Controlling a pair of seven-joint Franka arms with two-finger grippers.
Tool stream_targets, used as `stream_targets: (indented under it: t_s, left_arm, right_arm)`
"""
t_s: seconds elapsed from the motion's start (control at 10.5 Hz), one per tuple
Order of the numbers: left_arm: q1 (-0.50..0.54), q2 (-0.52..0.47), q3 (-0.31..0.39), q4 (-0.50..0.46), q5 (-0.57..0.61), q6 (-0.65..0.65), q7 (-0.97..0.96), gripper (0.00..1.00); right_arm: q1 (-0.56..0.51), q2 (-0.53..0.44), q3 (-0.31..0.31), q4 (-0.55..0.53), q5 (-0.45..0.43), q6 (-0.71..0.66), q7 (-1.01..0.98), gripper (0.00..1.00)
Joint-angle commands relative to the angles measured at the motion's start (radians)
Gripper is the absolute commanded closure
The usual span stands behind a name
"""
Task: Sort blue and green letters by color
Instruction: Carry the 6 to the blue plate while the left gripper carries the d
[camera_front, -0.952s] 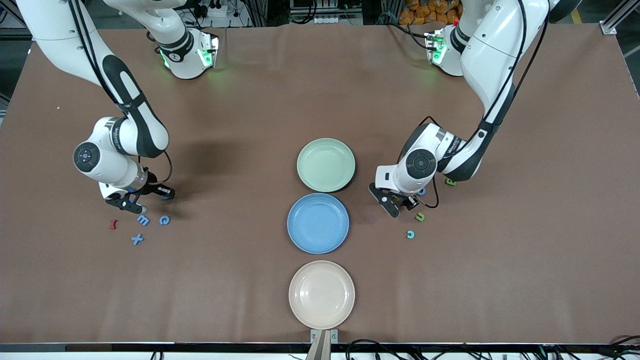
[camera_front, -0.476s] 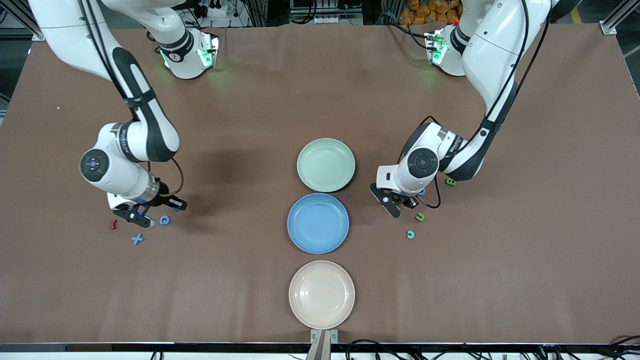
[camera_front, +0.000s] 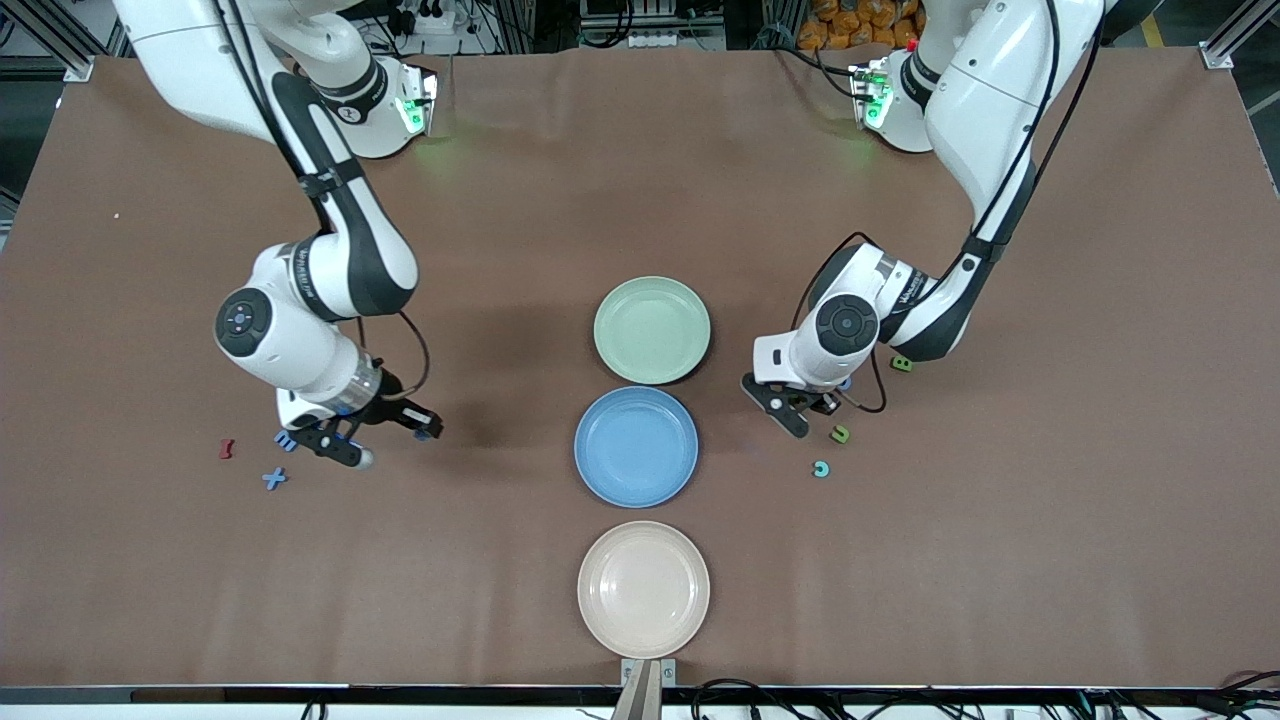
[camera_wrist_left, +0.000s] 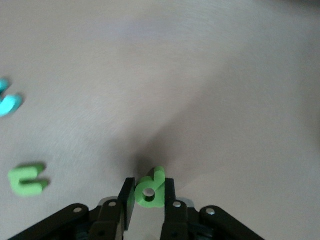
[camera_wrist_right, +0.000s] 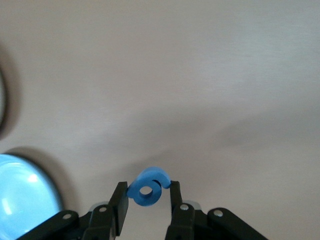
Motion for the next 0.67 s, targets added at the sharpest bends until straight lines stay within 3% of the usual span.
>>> stream_targets:
  t_s: [0.0, 0.57]
  left_arm:
    - [-0.001, -0.052, -0.008, -0.008, 0.013, -0.062, -0.302, 1.0]
    - [-0.08, -0.109, -0.065, -0.02, 0.019, -0.07, -0.678, 1.0]
  right_arm:
    - [0.095, 0.137, -0.007, 0.217, 0.117, -0.016, 0.013, 0.78]
    - [0.279, 0.29, -0.009, 0.403, 0.118, 0.015, 0.046, 0.78]
